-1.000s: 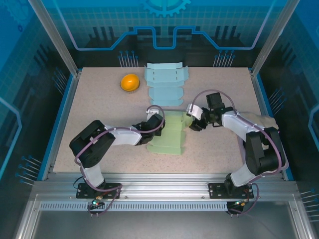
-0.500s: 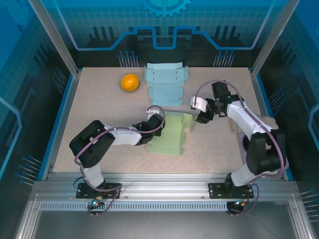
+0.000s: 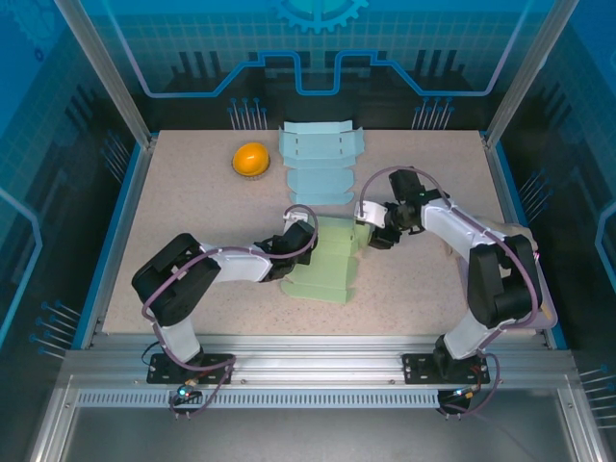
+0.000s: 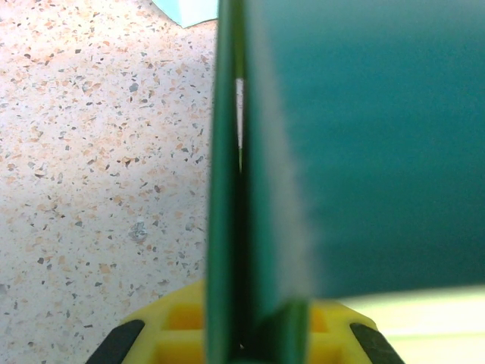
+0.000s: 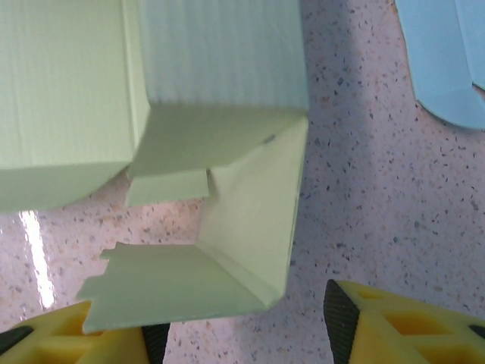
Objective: Fold the paper box
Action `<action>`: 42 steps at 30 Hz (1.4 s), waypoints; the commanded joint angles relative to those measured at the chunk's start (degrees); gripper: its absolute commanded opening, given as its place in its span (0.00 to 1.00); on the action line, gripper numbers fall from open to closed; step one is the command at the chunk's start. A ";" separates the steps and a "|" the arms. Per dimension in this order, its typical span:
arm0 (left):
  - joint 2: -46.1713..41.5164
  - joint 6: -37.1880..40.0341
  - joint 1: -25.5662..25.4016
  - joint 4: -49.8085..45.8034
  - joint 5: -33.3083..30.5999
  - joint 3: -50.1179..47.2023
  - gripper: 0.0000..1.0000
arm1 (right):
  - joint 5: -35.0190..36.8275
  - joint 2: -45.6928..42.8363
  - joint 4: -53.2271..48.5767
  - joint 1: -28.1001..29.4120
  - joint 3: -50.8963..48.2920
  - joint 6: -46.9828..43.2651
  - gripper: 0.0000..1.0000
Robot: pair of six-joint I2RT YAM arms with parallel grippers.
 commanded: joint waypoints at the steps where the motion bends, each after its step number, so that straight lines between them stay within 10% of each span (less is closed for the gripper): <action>1: -0.86 -0.07 -0.26 -0.05 1.60 -0.97 0.00 | -1.94 0.09 2.73 0.96 -1.83 3.80 0.57; 42: -0.47 -6.67 -0.20 -7.29 -2.30 3.45 0.00 | -4.50 -5.23 11.42 6.18 -5.08 25.54 0.51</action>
